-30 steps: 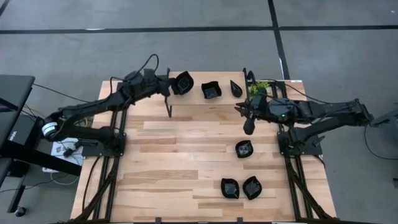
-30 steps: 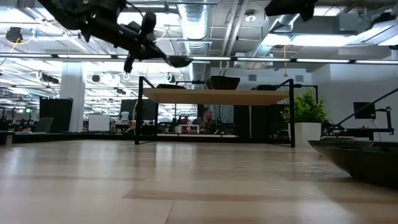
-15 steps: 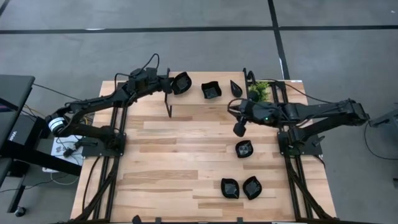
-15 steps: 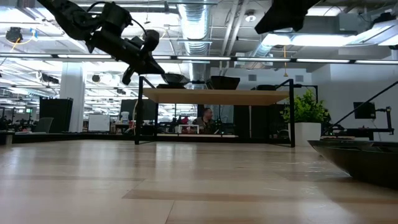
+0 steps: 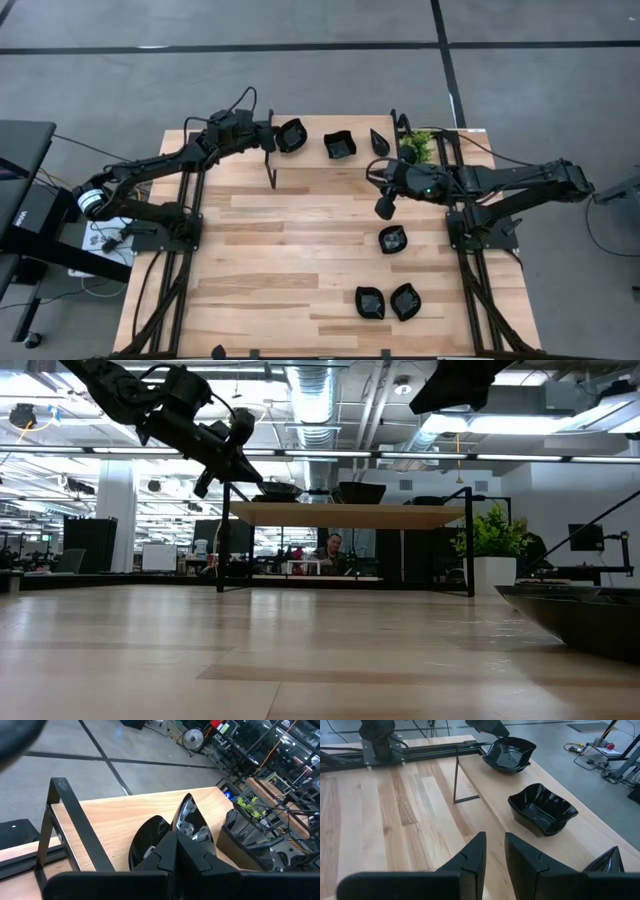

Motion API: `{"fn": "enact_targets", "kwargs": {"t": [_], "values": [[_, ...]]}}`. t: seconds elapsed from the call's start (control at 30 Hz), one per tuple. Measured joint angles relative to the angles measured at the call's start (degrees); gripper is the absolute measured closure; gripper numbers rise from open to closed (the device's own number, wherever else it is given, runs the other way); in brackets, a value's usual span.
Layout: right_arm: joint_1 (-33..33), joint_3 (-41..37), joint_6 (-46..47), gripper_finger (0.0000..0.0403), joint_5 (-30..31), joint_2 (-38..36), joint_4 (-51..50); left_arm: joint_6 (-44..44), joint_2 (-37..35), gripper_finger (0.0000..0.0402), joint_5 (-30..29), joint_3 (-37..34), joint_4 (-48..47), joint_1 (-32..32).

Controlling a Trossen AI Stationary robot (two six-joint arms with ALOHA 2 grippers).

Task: Pick & Place Mini shaped plates
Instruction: Stack the black leaf shaped plate on top of the black leaf shaped plate on the shelf

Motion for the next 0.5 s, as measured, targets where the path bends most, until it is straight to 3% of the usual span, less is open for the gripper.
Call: {"fn": "enact_targets", "kwargs": {"t": [0.5], "values": [[0.02,0.00,0.00,0.0338,-0.02,0.00,-0.01,0.46,0.00,0.0395,-0.02,0.00,0.05,-0.02]]}}
